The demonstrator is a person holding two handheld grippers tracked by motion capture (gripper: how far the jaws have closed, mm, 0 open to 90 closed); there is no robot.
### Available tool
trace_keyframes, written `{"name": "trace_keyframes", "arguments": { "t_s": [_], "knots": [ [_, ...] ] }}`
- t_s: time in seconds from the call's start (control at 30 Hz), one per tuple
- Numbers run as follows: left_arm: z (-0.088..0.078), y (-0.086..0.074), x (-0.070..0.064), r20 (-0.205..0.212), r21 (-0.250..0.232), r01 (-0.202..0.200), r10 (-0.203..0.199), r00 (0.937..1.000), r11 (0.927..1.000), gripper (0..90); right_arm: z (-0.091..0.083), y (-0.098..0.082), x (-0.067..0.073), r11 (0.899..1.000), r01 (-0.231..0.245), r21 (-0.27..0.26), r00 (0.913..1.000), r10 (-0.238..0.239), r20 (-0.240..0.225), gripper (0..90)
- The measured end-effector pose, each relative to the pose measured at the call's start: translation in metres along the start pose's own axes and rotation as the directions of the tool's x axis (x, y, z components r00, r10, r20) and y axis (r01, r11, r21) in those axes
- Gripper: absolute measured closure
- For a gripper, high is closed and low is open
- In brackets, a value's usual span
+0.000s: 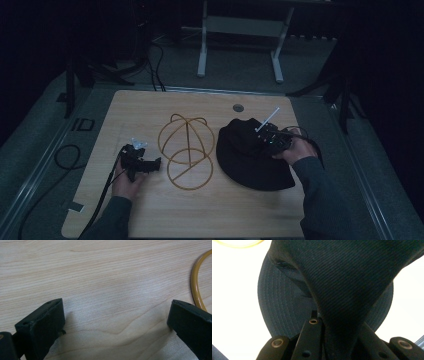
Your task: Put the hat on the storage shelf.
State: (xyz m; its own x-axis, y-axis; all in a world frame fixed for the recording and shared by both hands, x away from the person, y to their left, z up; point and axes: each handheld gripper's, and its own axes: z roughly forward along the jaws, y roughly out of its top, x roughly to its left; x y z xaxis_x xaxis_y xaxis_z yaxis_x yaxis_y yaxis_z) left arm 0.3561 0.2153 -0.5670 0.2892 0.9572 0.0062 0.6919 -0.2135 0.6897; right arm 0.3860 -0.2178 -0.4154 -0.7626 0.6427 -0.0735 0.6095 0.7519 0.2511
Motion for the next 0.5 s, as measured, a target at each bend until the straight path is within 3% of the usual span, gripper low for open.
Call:
{"name": "trace_keyframes", "arguments": {
  "t_s": [0.5],
  "knots": [
    [0.000, 0.000, 0.000, 0.000, 0.000, 0.000, 0.000, 1.0000, 1.0000, 1.5, -0.016, -0.001, -0.007, 1.000, 0.000, -0.016, 1.0000, 0.000, 0.008, 87.5]
  ]
}}
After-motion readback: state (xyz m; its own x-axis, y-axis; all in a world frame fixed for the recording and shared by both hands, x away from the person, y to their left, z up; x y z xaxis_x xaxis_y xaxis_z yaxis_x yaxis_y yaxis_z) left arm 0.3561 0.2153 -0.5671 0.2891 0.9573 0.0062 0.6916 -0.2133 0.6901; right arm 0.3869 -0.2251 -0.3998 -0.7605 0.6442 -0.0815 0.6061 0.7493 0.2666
